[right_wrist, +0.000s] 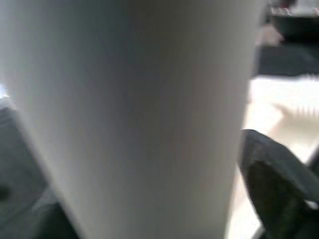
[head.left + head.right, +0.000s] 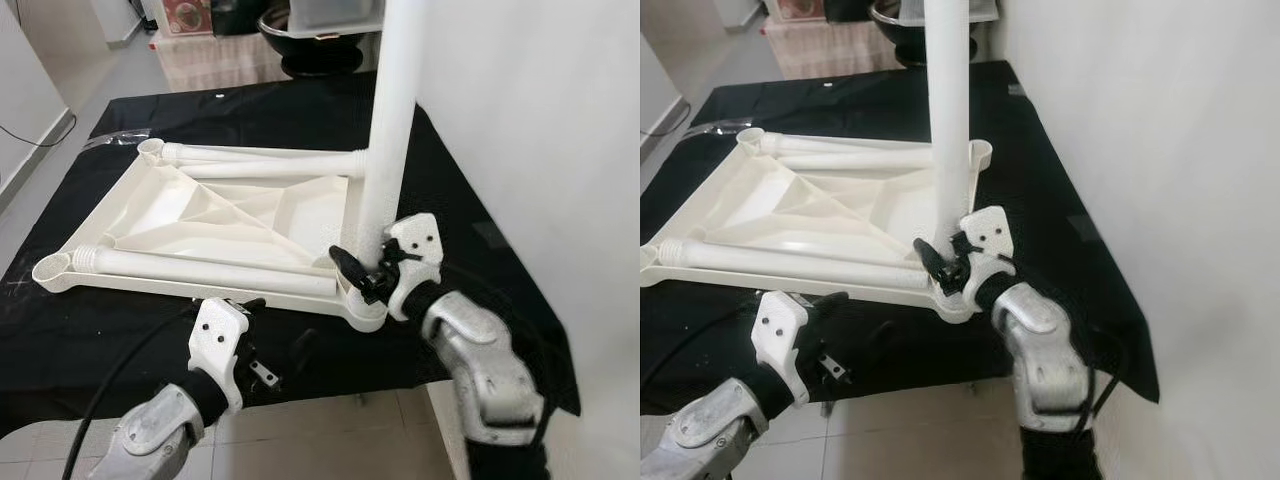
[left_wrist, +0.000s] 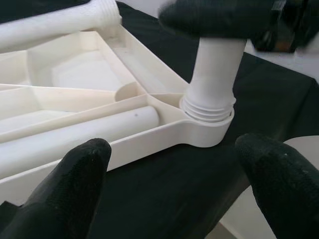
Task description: Building children table
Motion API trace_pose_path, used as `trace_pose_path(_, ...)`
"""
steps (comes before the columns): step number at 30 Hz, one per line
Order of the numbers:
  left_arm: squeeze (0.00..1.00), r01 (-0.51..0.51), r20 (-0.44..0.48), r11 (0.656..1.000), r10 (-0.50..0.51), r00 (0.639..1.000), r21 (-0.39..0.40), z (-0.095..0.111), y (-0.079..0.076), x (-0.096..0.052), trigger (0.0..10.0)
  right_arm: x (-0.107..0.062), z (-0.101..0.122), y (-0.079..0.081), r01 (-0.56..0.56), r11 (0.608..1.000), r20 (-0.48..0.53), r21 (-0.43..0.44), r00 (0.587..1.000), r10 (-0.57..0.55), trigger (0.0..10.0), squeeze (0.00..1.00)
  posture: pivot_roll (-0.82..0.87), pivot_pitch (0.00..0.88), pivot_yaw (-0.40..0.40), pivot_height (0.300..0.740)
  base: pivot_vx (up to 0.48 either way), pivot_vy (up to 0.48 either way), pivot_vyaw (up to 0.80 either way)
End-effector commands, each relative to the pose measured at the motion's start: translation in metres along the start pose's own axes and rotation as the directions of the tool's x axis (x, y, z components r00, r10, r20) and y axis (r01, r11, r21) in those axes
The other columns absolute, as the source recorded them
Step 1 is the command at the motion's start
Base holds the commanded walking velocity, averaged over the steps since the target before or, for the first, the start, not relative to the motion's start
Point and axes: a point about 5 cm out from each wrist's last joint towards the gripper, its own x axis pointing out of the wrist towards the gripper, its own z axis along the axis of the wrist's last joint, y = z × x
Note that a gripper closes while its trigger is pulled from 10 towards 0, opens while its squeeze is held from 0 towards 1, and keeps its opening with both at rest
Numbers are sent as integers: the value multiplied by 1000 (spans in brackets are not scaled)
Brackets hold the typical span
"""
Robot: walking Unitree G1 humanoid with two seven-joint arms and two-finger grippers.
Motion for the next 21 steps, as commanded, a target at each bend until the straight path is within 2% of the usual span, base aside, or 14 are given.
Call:
trace_pose_path(1, 0, -3, -11, 1000, 3, 1000, 0, -3, -1, -1, 10000, 2, 1, 4, -75, 997, 19, 5, 997, 75, 10000, 1000, 10, 173, 26, 740, 0, 0, 0)
trace_pose_path(2, 0, -3, -11, 1000, 3, 1000, 0, -3, -1, -1, 10000, 2, 1, 4, -75, 997, 19, 5, 997, 75, 10000, 1000, 10, 173, 26, 740, 0, 0, 0)
trace_pose_path(3, 0, 0, -13, 1000, -1, 1000, -2, -3, -2, -2, 10000, 1, 3, 3, -167, 986, 23, -4, 986, 167, 10000, 1000, 13, 177, 25, 740, 0, 0, 0)
trace_pose_path(4, 0, 4, -16, 1000, -4, 1000, -4, -4, -2, -3, 10000, -1, 5, 1, -326, 944, 5, -53, 945, 327, 10000, 0, 20, 183, 24, 740, 0, 0, 0)
trace_pose_path(5, 0, 4, -16, 1000, -4, 1000, -4, -4, -2, -3, 10000, -1, 5, 1, -326, 944, 5, -53, 945, 327, 10000, 0, 20, 183, 24, 740, 0, 0, 0)
trace_pose_path(7, 0, 9, -22, 1000, -9, 1000, -6, -5, -4, -5, 10000, -3, 11, -6, -504, 859, -25, -87, 863, 504, 10000, 0, 29, 189, 20, 740, 0, 0, 0)
trace_pose_path(8, 0, 11, -23, 1000, -11, 1000, -5, -5, -5, -6, 10000, -2, 14, -9, -536, 839, -28, -88, 844, 536, 10000, 0, 31, 190, 20, 740, 0, 0, 0)
trace_pose_path(12, 0, 11, -24, 1000, -11, 1000, -6, -4, -6, -7, 10000, 0, 19, -12, -561, 824, -13, -86, 827, 562, 10000, 0, 35, 193, 21, 740, 0, 0, 0)
trace_pose_path(13, 0, 10, -27, 1000, -10, 1000, -10, -4, -8, -10, 10000, 11, 33, -26, -597, 797, 9, -93, 800, 600, 10000, 0, 51, 204, 22, 740, 0, 0, 0)
trace_pose_path(18, 0, 11, -35, 1000, -11, 999, -13, -4, -9, -13, 10000, 20, 43, -41, -632, 770, 30, -83, 771, 636, 10000, 0, 58, 212, 23, 740, 0, 0, 0)
trace_pose_path(19, 0, 11, -38, 1000, -11, 999, -12, -4, -9, -14, 10000, 21, 45, -44, -648, 758, 34, -73, 758, 651, 0, 0, 62, 216, 24, 740, 0, 0, 0)
trace_pose_path(21, 0, 11, -40, 1000, -12, 999, -12, -3, -9, -15, 10000, 21, 47, -46, -664, 746, 41, -59, 745, 666, 0, 0, 63, 218, 25, 740, 0, 0, 0)
